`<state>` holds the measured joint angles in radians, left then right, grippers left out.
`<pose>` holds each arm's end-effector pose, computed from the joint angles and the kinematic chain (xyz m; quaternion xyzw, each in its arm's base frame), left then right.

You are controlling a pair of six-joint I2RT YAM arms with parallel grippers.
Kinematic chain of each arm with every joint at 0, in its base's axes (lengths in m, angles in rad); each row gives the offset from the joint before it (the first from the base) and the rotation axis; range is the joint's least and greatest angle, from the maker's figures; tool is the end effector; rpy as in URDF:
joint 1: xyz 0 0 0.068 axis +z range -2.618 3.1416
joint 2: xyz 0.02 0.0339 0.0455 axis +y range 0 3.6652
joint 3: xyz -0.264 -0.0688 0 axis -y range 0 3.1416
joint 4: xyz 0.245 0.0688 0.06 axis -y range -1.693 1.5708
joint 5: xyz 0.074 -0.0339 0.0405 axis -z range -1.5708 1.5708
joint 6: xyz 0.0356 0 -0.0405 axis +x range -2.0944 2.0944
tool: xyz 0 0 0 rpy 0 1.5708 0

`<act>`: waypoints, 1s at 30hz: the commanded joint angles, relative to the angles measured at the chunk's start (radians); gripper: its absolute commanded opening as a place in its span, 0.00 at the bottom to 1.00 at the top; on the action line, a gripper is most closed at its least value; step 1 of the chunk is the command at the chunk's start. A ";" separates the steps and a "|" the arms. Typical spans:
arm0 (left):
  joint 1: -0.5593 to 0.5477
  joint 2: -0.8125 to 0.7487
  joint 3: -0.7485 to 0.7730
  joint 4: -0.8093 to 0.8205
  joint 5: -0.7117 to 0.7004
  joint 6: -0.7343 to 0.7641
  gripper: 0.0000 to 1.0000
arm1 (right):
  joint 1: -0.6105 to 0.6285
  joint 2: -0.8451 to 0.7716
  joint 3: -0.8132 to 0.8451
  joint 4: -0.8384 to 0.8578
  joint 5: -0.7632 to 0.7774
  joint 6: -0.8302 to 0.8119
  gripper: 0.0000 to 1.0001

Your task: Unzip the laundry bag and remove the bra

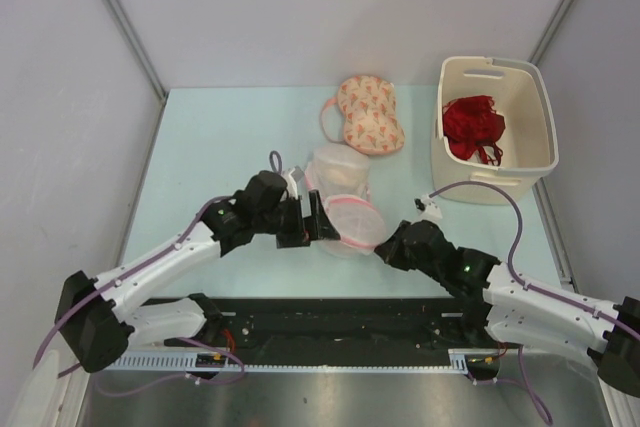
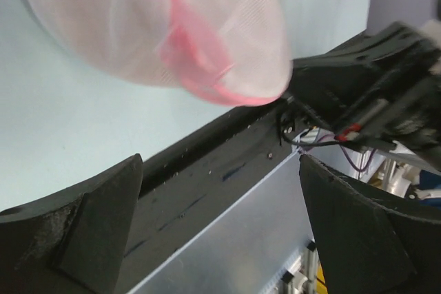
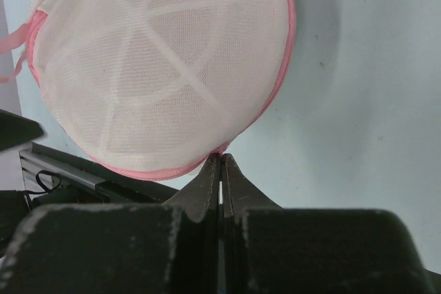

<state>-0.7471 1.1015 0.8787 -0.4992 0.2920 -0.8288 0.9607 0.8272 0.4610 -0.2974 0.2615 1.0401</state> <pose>0.1647 -0.1665 0.2819 0.0230 0.9033 -0.3823 0.1933 0.1089 0.1397 0.2093 0.0925 0.8882 0.3024 0.3332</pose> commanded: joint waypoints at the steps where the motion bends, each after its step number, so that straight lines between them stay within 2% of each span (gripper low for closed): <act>1: -0.028 0.015 -0.119 0.205 0.082 -0.229 1.00 | 0.006 -0.011 0.044 0.015 0.067 0.014 0.00; 4: -0.031 0.037 -0.159 0.327 0.090 -0.319 1.00 | 0.006 -0.011 0.045 0.001 0.079 0.020 0.00; 6: -0.037 0.063 -0.152 0.344 0.076 -0.358 1.00 | 0.010 -0.007 0.045 0.000 0.085 0.026 0.00; 12: -0.063 0.161 -0.116 0.436 0.042 -0.385 1.00 | 0.038 0.012 0.045 0.000 0.104 0.034 0.00; 15: -0.067 0.222 -0.099 0.470 0.047 -0.391 0.92 | 0.045 0.009 0.045 0.000 0.113 0.038 0.00; 18: -0.074 0.259 -0.081 0.476 0.052 -0.391 0.72 | 0.047 0.000 0.047 -0.005 0.119 0.044 0.00; 19: -0.074 0.262 -0.077 0.475 0.050 -0.388 0.50 | 0.047 -0.003 0.047 -0.009 0.120 0.043 0.00; 20: -0.074 0.262 -0.072 0.467 0.049 -0.374 0.34 | 0.049 -0.008 0.045 -0.035 0.130 0.044 0.00; 21: -0.072 0.261 -0.058 0.444 0.041 -0.363 0.06 | 0.047 -0.022 0.045 -0.051 0.137 0.041 0.00; 22: -0.067 0.261 -0.049 0.432 0.041 -0.348 0.00 | 0.046 -0.031 0.047 -0.069 0.146 0.029 0.00; 30: 0.026 0.201 -0.023 0.332 0.188 -0.173 0.00 | -0.052 -0.108 0.044 -0.158 0.154 -0.124 0.00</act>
<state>-0.7750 1.3579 0.8181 -0.1173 0.3973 -1.1095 0.9607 0.7357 0.4732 -0.3809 0.3534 1.0061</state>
